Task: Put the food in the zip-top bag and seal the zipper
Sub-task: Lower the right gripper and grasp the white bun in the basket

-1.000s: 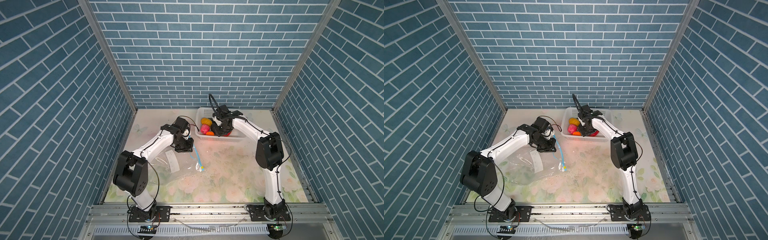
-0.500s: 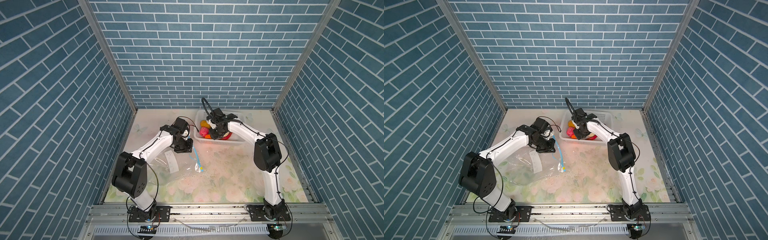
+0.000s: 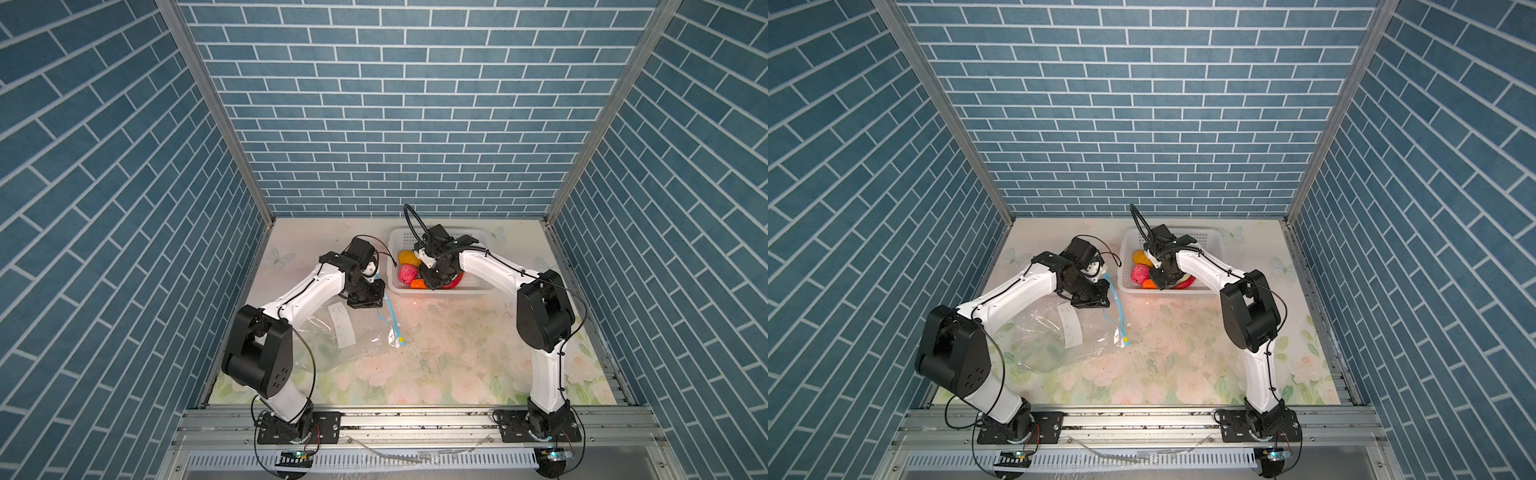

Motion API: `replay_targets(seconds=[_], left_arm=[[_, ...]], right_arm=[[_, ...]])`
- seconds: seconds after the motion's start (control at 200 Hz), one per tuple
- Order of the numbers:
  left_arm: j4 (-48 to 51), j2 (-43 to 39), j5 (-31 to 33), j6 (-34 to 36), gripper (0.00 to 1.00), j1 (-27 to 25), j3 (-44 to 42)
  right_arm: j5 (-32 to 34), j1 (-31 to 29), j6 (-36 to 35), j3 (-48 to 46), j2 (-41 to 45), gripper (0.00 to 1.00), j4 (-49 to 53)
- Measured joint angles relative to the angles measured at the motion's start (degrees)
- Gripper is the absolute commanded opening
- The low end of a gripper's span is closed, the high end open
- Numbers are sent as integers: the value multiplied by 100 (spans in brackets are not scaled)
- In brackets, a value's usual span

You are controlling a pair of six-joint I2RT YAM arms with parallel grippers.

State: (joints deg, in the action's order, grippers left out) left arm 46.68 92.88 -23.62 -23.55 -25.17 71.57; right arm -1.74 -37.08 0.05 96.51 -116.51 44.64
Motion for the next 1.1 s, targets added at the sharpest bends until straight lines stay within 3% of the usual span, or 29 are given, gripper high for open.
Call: replay_targets(seconds=[0.325, 0.395, 0.475, 0.715, 1.1], left_arm=[[2, -76, -2, 0, 0, 0, 0], [0, -85, -4, 0, 0, 0, 0], [0, -92, -4, 0, 0, 0, 0], [-2, -107, -4, 0, 0, 0, -24], [-9, -107, -7, -2, 0, 0, -26]], right_arm=[[616, 136, 299, 15, 317, 69, 7], [695, 269, 404, 17, 317, 79, 7], [748, 442, 516, 20, 317, 98, 11], [621, 881, 719, 221, 120, 98, 31], [92, 992, 719, 452, -546, 97, -50]])
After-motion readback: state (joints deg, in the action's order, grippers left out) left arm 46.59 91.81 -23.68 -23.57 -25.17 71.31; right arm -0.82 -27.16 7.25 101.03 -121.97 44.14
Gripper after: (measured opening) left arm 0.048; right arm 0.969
